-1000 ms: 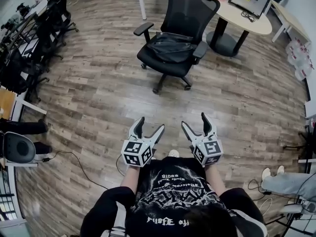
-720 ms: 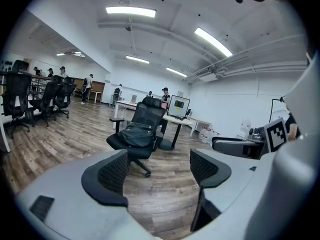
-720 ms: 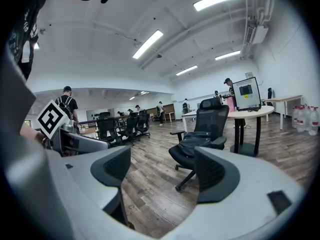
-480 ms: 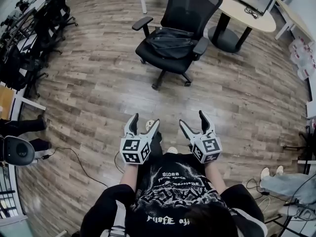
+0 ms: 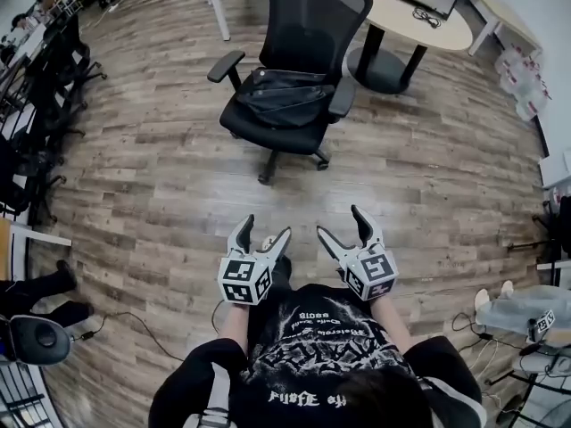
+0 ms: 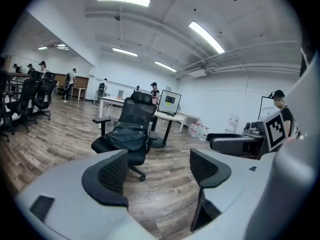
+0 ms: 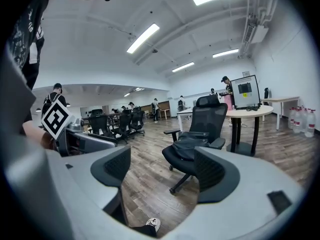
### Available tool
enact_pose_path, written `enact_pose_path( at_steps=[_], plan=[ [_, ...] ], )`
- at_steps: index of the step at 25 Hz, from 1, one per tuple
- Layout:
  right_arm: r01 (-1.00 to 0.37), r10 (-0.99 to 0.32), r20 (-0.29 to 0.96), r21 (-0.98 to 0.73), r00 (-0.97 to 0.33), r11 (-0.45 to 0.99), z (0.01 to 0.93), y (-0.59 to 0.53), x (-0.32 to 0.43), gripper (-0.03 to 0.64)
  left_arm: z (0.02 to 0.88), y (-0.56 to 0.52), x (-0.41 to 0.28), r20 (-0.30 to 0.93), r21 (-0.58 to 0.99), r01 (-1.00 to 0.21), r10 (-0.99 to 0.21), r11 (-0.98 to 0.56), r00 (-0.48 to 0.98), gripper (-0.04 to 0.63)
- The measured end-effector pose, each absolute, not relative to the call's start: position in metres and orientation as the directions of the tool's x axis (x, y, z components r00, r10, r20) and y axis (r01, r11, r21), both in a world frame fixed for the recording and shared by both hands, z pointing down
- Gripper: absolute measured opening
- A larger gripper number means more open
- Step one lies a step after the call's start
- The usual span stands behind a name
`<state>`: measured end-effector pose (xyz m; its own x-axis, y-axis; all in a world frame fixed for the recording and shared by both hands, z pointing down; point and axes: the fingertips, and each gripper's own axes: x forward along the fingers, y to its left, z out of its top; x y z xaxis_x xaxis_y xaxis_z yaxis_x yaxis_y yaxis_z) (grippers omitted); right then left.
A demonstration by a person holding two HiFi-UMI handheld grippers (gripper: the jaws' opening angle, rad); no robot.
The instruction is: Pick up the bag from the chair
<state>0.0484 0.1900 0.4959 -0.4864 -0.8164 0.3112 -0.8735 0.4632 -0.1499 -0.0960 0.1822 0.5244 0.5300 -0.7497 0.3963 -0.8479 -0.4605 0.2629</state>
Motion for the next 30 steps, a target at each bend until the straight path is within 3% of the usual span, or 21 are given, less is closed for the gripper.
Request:
enact_pose_path(
  at_steps=[14,21,30],
  plan=[
    [-0.904,-0.833,0.351,-0.155,-0.427,0.398,0.505,0.050,0.002,0.396,0.524,0.029,-0.134,0.385,0.271,-0.786,-0.686,-0.556,0.618,0.393],
    [-0.926,-0.857,0.352,-0.157,-0.376,0.342,0.506,0.016,-0.014,0.396,0.506,-0.023,-0.161,0.278,0.412,-0.737,-0.696,-0.536,0.662,0.393],
    [-0.942,-0.874,0.352,-0.150,-0.335,0.301,0.508,-0.001,-0.013,0.396,0.524,-0.037,-0.151,0.340,0.354,-0.721,-0.636,-0.596,0.693,0.393]
  ],
)
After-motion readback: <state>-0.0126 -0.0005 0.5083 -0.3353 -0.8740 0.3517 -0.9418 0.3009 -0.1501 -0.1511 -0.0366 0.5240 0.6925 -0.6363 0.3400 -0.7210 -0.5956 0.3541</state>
